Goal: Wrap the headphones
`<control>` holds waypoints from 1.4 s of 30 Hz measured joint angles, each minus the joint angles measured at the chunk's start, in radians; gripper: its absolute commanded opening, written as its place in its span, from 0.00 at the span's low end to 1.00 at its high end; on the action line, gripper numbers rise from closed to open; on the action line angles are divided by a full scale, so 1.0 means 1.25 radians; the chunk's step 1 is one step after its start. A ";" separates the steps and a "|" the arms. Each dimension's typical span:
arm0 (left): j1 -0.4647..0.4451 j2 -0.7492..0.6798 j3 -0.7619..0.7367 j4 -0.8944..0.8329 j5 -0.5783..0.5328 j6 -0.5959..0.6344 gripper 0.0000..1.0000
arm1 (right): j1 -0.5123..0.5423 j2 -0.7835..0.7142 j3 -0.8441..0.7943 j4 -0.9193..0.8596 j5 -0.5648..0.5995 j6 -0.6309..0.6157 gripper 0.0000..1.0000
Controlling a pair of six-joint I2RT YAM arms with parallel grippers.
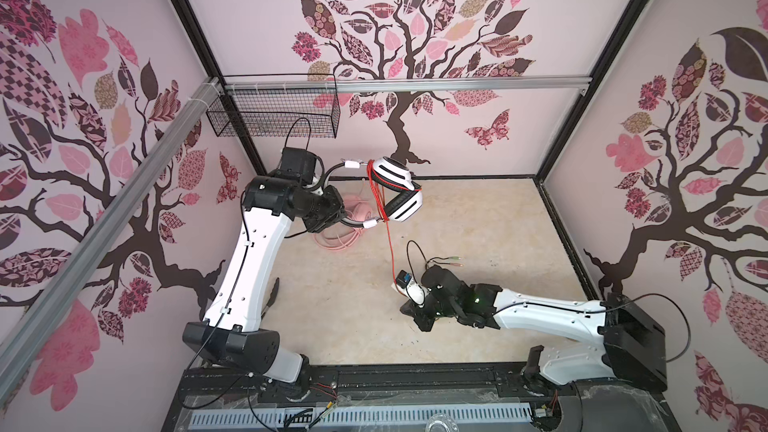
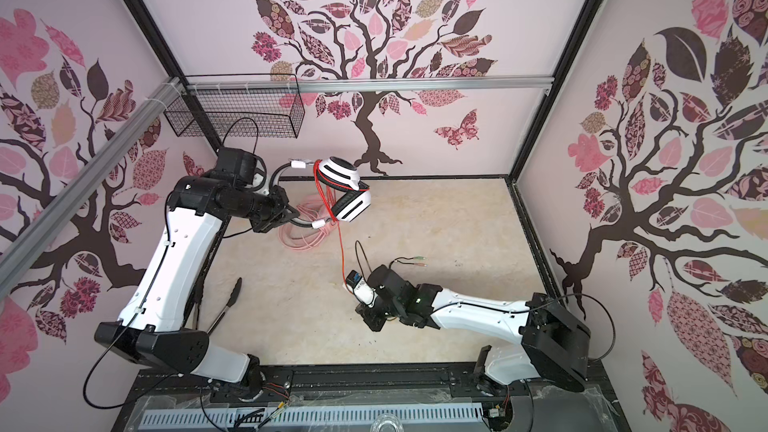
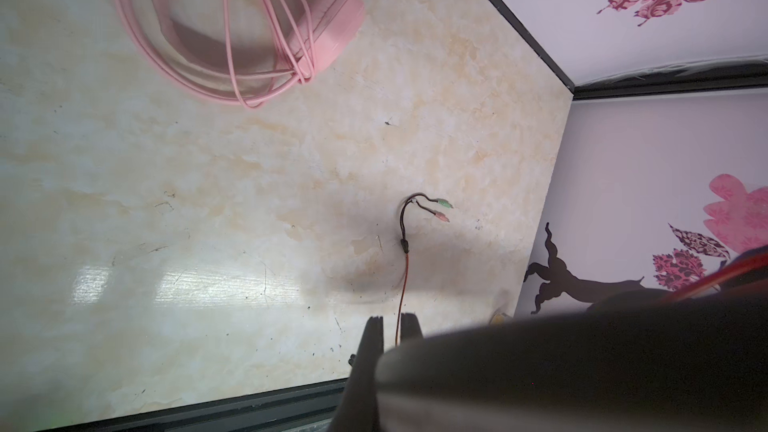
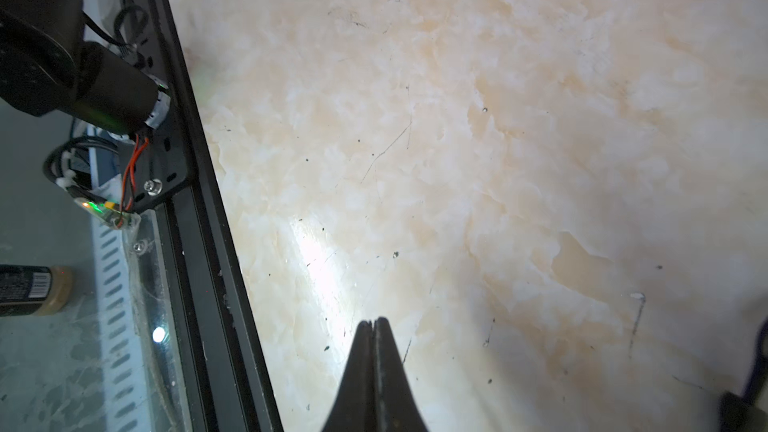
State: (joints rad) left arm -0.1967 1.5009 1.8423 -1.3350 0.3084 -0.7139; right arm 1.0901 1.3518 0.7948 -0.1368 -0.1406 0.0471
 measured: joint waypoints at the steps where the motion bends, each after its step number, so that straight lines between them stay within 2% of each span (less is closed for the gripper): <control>1: 0.000 0.001 -0.005 0.001 -0.014 -0.003 0.00 | 0.021 0.000 0.022 -0.028 0.024 -0.001 0.00; 5: -0.001 0.002 -0.042 -0.001 -0.096 -0.007 0.00 | 0.071 0.000 0.104 -0.128 0.108 0.000 0.00; 9: -0.014 0.025 -0.075 -0.023 -0.200 -0.006 0.00 | 0.080 -0.006 0.162 -0.238 0.190 0.001 0.00; 14: -0.087 0.046 -0.121 -0.031 -0.328 0.006 0.00 | 0.080 -0.027 0.258 -0.379 0.293 -0.018 0.00; 18: -0.136 0.045 -0.180 -0.034 -0.365 0.030 0.00 | 0.082 -0.033 0.348 -0.461 0.387 -0.039 0.00; 23: -0.142 0.032 -0.246 -0.035 -0.378 0.048 0.00 | 0.081 -0.033 0.407 -0.507 0.470 -0.070 0.00; 27: -0.170 0.017 -0.266 -0.036 -0.385 0.057 0.00 | 0.077 -0.025 0.468 -0.511 0.484 -0.106 0.00; 31: -0.232 0.013 -0.266 -0.034 -0.388 0.067 0.00 | 0.056 0.005 0.519 -0.484 0.469 -0.144 0.00; 39: -0.369 -0.013 -0.285 -0.027 -0.396 0.093 0.00 | -0.087 0.036 0.486 -0.345 0.410 -0.225 0.00; 42: -0.396 -0.050 -0.306 -0.021 -0.383 0.102 0.00 | -0.153 0.037 0.441 -0.296 0.347 -0.235 0.00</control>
State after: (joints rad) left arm -0.6910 1.4384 1.4601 -1.3617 -0.1707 -0.5861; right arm 0.8986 1.3975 1.3464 -0.5072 0.2932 -0.2470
